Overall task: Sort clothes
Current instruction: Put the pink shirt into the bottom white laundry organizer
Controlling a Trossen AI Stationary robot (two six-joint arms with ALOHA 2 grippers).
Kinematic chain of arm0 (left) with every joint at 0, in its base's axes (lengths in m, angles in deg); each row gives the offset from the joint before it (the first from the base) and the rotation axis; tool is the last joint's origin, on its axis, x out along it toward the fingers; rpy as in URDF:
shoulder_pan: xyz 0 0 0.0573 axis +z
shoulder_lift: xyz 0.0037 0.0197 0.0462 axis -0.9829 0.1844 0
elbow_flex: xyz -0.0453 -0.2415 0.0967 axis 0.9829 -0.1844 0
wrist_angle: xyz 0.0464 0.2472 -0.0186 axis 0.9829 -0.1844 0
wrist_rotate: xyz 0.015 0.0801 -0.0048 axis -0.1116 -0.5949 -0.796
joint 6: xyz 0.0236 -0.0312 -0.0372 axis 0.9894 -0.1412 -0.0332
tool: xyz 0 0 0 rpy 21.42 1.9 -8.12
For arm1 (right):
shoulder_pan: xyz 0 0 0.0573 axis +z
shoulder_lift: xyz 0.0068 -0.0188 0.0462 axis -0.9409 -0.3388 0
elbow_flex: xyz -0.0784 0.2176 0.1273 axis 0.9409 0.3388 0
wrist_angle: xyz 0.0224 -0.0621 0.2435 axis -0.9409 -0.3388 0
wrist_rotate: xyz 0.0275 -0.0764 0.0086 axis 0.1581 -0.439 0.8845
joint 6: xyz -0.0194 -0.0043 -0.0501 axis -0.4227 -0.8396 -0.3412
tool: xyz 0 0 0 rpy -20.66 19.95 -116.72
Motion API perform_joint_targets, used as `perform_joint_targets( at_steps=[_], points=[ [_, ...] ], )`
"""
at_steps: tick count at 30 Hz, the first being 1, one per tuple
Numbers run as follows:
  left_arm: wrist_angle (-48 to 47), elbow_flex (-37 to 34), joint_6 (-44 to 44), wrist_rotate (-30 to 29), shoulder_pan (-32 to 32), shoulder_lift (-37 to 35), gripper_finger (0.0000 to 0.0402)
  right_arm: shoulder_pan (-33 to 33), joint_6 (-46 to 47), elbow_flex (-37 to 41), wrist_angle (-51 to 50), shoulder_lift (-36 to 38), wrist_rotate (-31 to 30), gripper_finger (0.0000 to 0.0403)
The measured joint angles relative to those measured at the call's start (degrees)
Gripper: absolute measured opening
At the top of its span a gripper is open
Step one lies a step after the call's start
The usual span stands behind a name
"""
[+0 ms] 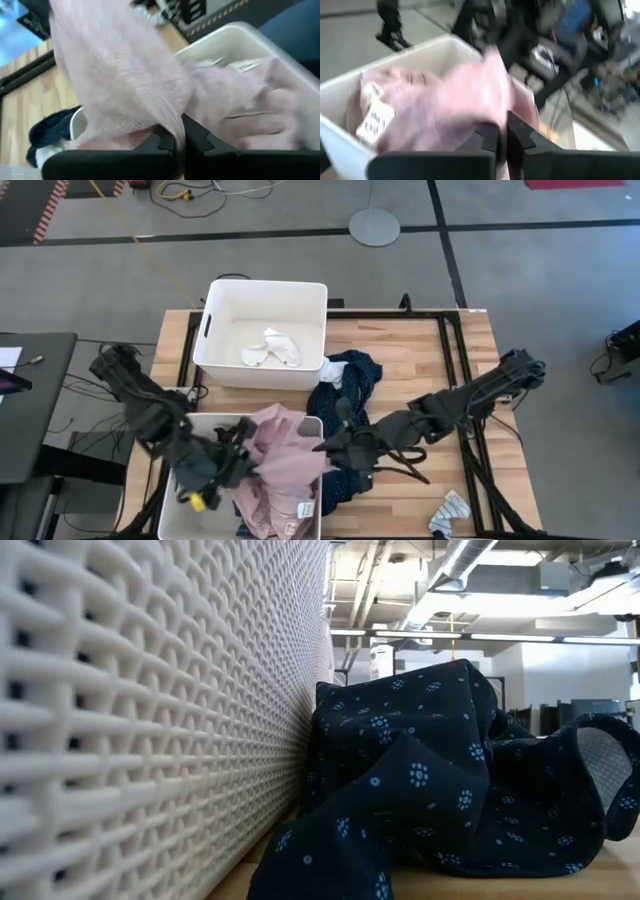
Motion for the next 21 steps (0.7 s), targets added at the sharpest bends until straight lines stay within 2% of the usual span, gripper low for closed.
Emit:
perform_joint_targets(
  at_steps=[3,6,12,16,21],
  points=[
    [-2.1,1.3,-4.1,0.3,-4.0,-0.1,0.0002,1.7,3.6,0.0,-7.8,2.2,-4.7,0.0067],
    [-3.0,1.6,-8.7,0.8,-7.7,0.0,0.0001,3.5,9.3,0.0,-15.9,4.4,-6.8,0.0111],
    [-7.0,-0.6,-22.3,3.1,-12.0,0.5,0.0001,6.9,31.2,0.0,-37.5,7.7,-7.6,0.0190],
    [-7.4,-5.3,-26.8,3.9,-12.0,0.5,0.0001,10.1,42.1,0.0,-46.1,7.6,-7.6,0.0211],
    [-2.7,-14.3,-28.1,8.0,-8.6,0.5,0.0001,13.6,49.7,0.0,-50.0,7.2,-7.6,0.0208]
  ],
)
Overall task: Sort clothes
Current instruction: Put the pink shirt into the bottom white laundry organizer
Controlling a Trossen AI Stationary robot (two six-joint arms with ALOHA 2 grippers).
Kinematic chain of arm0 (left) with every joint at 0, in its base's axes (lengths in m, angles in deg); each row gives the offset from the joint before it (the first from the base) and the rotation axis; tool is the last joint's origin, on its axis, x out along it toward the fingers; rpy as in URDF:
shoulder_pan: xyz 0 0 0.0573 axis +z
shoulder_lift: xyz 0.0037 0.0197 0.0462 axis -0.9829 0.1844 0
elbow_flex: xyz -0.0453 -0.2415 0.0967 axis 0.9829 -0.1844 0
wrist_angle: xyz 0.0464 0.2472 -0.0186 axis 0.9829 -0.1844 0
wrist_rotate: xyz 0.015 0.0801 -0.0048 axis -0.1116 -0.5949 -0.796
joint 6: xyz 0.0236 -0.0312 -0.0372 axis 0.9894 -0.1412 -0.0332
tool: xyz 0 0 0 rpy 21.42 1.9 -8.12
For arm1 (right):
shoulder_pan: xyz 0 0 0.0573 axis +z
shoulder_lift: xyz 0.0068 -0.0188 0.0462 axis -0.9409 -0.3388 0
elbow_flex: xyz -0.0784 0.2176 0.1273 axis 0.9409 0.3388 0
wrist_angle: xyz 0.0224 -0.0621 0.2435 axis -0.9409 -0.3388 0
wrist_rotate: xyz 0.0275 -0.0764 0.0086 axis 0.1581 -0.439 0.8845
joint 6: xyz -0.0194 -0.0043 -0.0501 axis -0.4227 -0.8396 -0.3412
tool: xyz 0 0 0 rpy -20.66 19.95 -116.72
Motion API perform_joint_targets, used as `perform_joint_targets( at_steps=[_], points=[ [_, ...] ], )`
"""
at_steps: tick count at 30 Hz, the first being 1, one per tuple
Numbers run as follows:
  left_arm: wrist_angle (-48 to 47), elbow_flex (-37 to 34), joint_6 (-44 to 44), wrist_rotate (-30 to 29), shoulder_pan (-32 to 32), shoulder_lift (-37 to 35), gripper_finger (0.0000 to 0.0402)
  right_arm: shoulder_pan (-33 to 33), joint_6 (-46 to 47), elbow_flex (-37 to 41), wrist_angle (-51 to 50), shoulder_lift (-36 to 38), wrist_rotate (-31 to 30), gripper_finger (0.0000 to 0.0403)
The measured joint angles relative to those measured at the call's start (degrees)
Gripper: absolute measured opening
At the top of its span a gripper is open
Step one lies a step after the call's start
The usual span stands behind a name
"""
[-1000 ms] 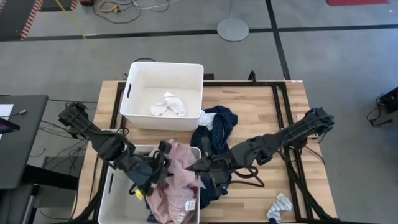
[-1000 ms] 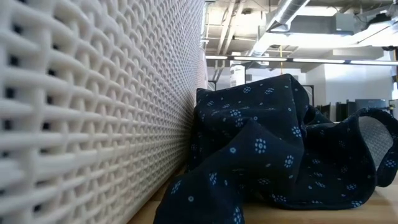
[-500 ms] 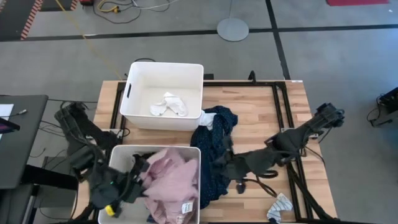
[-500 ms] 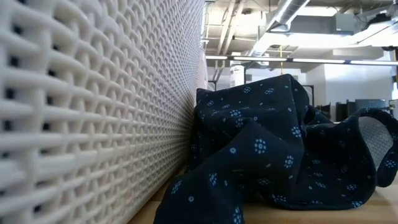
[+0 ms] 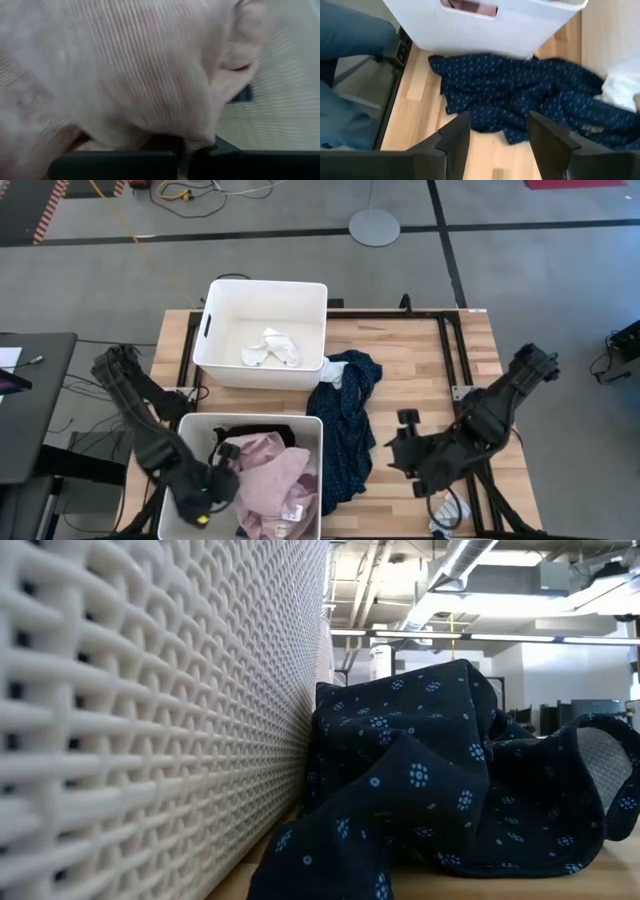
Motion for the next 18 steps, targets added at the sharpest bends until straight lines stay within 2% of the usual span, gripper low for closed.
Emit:
perform_joint_targets(
  at_steps=[4,7,13,18],
  points=[
    [7.0,-8.2,-1.5,6.5,3.1,0.0,0.0001,2.5,6.8,0.2,-3.5,-0.4,0.1,0.0199],
    [8.8,-12.5,-3.4,9.4,5.0,0.0,0.0001,4.4,13.4,1.2,-7.4,-0.5,1.0,0.0197],
    [8.9,-15.9,-4.8,9.7,6.9,0.0,0.0005,8.1,26.8,4.7,-8.6,-0.5,6.7,0.0200],
    [8.8,-16.1,-3.2,6.2,7.8,0.0,0.0055,10.4,30.9,11.1,-3.8,-0.5,6.6,0.0208]
  ],
)
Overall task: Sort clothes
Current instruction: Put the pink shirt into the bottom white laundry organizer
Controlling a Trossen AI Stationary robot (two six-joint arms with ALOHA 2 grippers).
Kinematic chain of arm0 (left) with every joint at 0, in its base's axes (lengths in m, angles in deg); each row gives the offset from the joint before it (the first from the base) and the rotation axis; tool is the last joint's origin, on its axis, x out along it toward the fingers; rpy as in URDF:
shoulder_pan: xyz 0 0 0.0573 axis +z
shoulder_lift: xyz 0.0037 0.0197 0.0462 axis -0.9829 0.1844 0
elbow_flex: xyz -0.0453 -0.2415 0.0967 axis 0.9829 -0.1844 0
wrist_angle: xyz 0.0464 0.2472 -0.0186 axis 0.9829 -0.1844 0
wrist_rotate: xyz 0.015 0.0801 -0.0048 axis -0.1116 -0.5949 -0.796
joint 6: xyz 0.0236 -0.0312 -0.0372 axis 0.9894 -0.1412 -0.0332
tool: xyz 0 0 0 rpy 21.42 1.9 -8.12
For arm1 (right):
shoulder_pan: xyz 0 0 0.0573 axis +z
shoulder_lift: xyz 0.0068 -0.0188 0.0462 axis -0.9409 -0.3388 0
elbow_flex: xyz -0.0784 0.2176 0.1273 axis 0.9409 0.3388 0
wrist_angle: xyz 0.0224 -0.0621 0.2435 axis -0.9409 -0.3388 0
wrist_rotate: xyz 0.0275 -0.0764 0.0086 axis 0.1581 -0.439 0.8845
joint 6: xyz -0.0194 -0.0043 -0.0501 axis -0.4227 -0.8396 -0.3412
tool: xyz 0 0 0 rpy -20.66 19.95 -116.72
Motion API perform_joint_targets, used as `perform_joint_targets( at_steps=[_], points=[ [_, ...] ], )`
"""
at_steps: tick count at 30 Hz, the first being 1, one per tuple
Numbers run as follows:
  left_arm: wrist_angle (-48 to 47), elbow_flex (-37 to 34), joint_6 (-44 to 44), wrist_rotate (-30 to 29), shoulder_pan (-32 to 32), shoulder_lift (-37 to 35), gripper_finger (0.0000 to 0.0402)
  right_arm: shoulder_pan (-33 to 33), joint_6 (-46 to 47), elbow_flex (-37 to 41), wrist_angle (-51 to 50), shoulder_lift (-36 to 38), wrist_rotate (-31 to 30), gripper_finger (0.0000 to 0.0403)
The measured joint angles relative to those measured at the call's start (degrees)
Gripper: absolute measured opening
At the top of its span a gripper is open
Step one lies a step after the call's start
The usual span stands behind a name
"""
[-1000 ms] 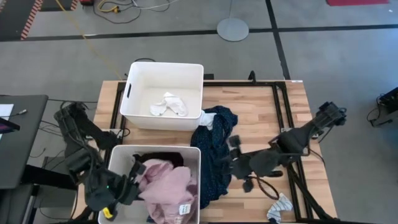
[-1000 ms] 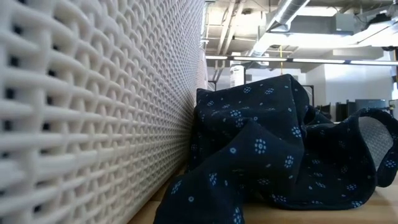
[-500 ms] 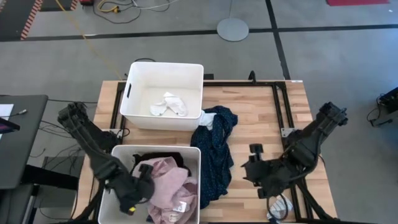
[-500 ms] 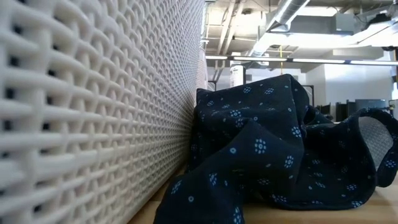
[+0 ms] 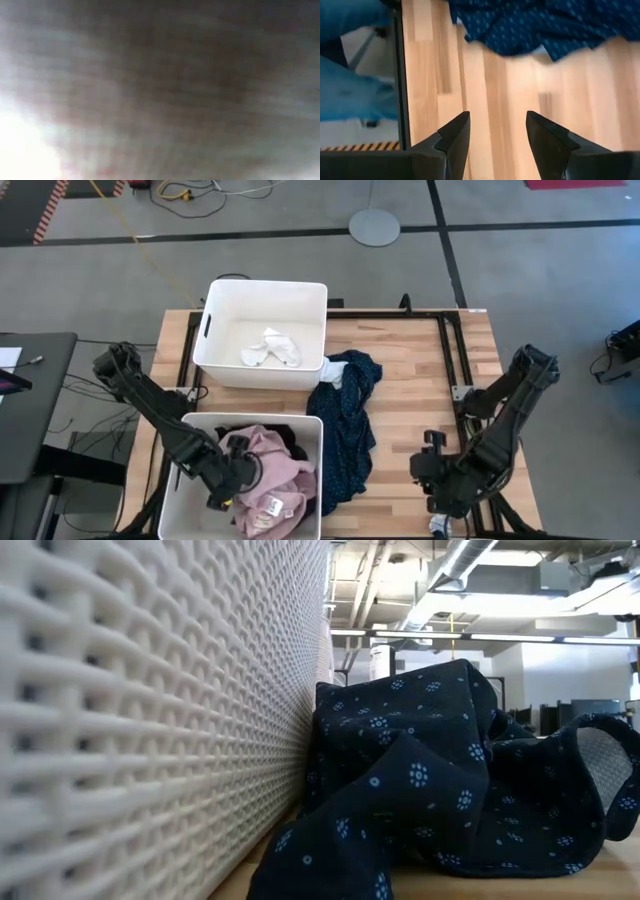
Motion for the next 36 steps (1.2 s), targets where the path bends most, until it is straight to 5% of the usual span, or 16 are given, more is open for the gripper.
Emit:
perform_joint_targets(
  at_steps=[9,15,25,36],
  points=[
    [-1.0,0.9,1.4,0.5,1.6,0.0,0.0199,-2.8,-7.8,15.1,22.3,0.0,-12.1,0.0215],
    [-1.4,5.3,-0.2,1.5,0.6,0.0,0.0256,-8.0,-10.6,23.7,31.8,0.0,-18.4,0.0231],
    [-7.0,11.9,-3.7,3.5,-0.8,-0.1,0.0267,-19.5,-26.6,28.7,47.9,0.0,-18.5,0.0302],
    [-16.3,19.3,-7.6,6.4,-1.3,-0.1,0.0267,-28.9,-33.1,32.8,52.3,0.0,-18.4,0.0309]
  ],
)
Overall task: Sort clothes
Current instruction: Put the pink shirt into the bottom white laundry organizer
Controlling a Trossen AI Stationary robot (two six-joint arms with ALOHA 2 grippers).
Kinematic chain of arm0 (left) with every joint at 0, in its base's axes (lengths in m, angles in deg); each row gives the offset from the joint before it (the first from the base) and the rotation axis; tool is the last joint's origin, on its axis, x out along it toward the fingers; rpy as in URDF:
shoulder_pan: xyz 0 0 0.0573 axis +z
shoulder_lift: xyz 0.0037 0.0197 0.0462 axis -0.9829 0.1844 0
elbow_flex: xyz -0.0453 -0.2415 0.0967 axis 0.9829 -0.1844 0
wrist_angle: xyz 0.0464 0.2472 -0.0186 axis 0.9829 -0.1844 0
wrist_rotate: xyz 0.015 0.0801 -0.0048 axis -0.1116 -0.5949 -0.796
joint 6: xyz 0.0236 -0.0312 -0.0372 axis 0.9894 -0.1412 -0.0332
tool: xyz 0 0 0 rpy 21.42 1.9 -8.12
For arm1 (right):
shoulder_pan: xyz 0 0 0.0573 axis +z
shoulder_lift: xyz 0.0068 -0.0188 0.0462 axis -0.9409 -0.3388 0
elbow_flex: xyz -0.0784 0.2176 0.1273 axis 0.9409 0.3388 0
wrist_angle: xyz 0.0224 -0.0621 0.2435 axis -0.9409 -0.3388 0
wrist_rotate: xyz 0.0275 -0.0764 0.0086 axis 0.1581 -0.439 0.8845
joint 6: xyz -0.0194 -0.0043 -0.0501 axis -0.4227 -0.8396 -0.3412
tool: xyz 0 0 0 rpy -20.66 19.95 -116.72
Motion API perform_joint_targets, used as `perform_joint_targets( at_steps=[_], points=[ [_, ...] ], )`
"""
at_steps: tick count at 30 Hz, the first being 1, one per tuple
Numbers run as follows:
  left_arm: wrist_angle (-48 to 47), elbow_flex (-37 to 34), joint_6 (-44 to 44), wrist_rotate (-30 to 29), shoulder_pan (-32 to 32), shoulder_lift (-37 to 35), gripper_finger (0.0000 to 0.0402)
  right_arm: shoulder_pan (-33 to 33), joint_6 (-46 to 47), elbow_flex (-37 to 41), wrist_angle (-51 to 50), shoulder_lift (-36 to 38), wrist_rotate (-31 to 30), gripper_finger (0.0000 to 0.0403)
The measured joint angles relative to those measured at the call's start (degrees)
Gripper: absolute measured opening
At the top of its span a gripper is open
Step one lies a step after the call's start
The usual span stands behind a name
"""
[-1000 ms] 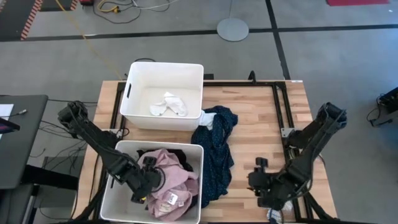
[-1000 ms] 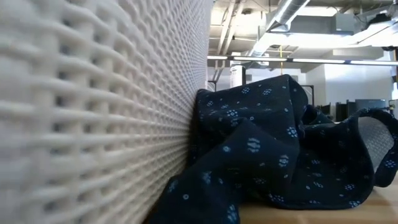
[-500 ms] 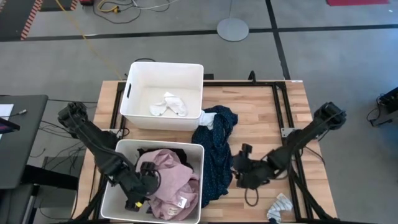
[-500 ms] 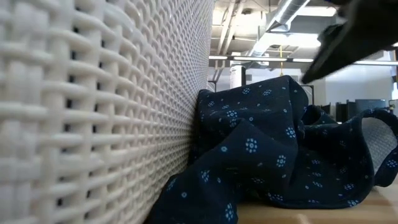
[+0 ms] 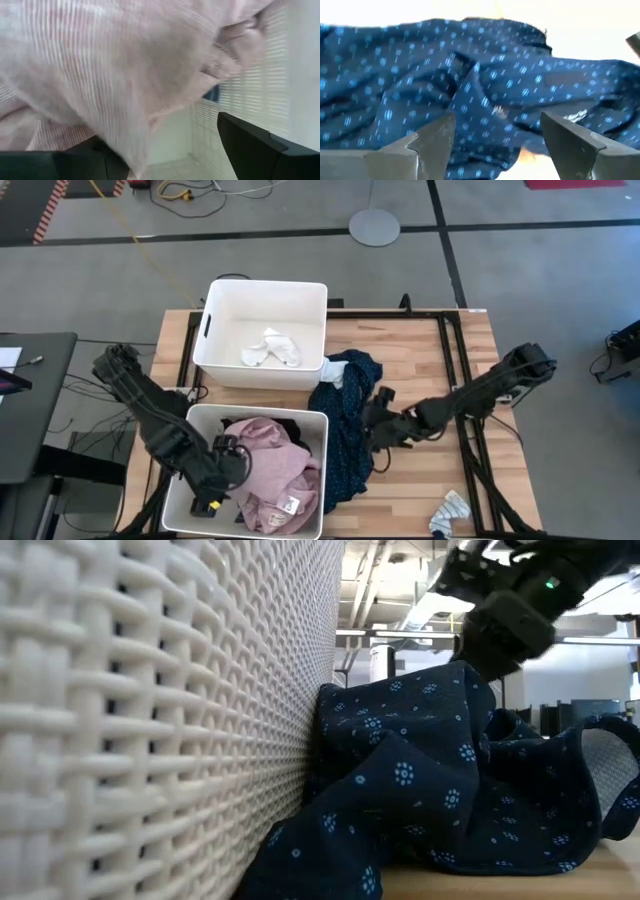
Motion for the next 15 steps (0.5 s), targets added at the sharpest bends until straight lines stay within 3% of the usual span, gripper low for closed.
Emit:
perform_joint_targets(
  at_steps=[9,15],
  points=[
    [-8.2,10.1,0.7,-4.1,-1.1,0.0,0.0267,0.7,0.2,3.3,3.9,0.0,0.2,0.0309],
    [-4.8,12.2,9.2,-9.9,-1.1,-0.1,0.0267,1.9,0.0,3.3,4.3,0.0,0.3,0.0309]
  ],
)
